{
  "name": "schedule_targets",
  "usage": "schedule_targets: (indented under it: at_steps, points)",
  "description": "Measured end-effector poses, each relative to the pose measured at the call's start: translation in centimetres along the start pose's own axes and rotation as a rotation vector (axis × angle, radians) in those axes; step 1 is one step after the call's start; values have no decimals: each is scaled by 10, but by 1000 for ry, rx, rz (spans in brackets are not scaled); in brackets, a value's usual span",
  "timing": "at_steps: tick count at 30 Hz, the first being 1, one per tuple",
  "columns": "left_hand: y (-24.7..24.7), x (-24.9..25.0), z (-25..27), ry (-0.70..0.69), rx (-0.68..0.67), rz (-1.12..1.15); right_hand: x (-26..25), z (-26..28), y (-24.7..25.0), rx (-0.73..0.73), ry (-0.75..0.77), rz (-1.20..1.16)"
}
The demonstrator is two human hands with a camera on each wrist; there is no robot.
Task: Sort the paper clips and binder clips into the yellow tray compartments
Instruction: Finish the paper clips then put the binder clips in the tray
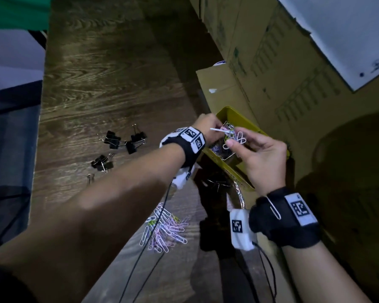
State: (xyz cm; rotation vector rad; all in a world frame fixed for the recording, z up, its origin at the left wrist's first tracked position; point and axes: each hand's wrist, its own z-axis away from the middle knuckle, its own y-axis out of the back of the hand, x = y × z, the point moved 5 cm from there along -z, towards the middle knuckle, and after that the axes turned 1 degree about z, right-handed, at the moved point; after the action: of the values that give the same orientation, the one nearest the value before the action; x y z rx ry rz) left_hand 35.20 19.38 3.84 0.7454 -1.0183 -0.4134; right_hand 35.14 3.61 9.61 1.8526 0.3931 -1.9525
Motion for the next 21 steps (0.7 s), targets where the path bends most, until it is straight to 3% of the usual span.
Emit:
schedule_targets:
  at_steps: [3, 8, 10, 12, 17, 19, 21]
  points:
    - [-1, -7, 8, -87, 20, -12, 11, -28, -2, 36, -78, 4]
    - [31, -41, 44, -40, 435, 288, 43, -71, -16, 37, -189, 352]
    - [31, -60, 63, -19, 479, 267, 54, -82, -26, -4, -202, 516]
    - [11, -79, 81, -45, 347, 145, 57, -86, -38, -96, -226, 619]
    - [-88, -100, 147, -391, -374, -305, 46, -80, -56, -252, -181, 832]
    - [-110, -107, 173, -455, -485, -511, 45, -74, -56, -251, -143, 884]
    - [-119, -117, 195, -437, -506, -606, 44, -67, -55, -238, -116, 884]
